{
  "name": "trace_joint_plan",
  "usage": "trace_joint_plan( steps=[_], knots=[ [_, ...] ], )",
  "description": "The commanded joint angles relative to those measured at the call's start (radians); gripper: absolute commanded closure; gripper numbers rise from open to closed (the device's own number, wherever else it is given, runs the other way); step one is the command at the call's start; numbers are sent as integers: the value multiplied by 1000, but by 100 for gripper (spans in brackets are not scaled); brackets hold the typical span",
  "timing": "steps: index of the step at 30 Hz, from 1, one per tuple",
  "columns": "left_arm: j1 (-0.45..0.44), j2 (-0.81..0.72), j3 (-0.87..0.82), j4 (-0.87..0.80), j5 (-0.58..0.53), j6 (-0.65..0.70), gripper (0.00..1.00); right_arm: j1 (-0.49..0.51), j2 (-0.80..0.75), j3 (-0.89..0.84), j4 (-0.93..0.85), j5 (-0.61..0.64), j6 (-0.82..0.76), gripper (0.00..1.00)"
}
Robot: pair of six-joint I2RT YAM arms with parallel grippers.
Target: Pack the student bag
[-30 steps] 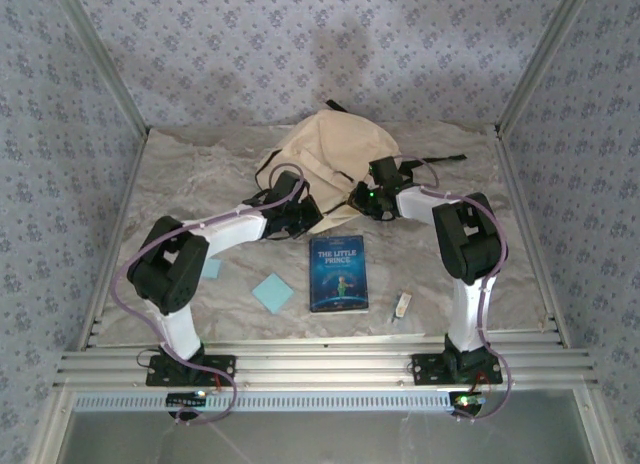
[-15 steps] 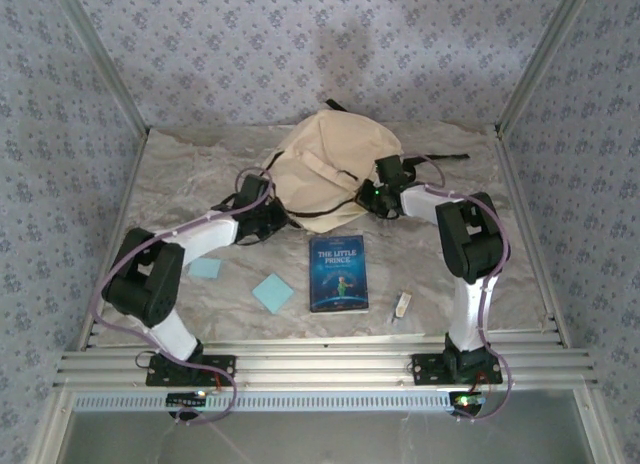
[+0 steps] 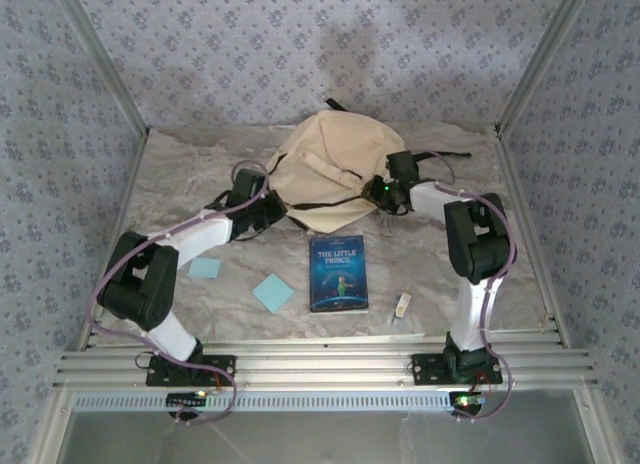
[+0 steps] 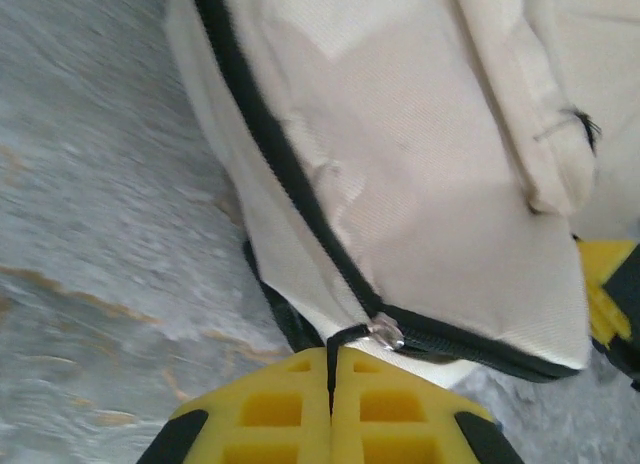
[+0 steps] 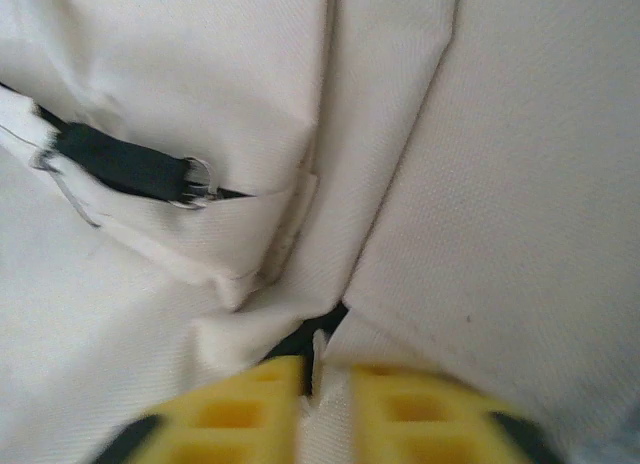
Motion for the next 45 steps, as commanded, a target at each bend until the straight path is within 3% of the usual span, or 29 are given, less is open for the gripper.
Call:
trace_joint_plan(
  steps=[1, 4, 6, 10, 15, 27, 29, 30, 32, 36, 41, 45],
  knots=[
    [-63, 22, 36, 101, 30, -72, 100, -20, -152, -30, -62, -17, -27, 44],
    [-121, 50, 47, 192, 53, -127, 100, -12, -266, -121, -124, -72, -5, 23],
    [-157, 79, 76, 239, 64, -144, 100, 1, -349, -187, -149, -89, 30, 17],
    [-201, 158, 166, 281, 106, -153, 100, 31, -472, -304, -139, -87, 158, 15],
    [-212, 205, 218, 345, 165, -187, 100, 94, -522, -402, 35, -44, 351, 15],
    [-232, 145, 109, 385, 138, -212, 100, 102, -286, -375, 373, 93, 590, 17],
    [-234, 152, 108, 393, 143, -218, 100, 102, -224, -371, 447, 90, 629, 27],
    [-233, 154, 107, 394, 144, -218, 100, 103, -194, -370, 481, 86, 644, 48],
    [-223, 150, 99, 385, 136, -204, 100, 99, -169, -385, 540, 74, 665, 100],
    [-131, 114, 60, 326, 61, -90, 100, 88, -228, -413, 490, 24, 592, 100],
    [39, 93, 20, 257, -56, 64, 100, 24, -369, -422, 238, 5, 366, 100],
    [130, 148, 60, 265, -39, 91, 100, -46, -381, -403, 165, -88, 275, 100]
  ],
)
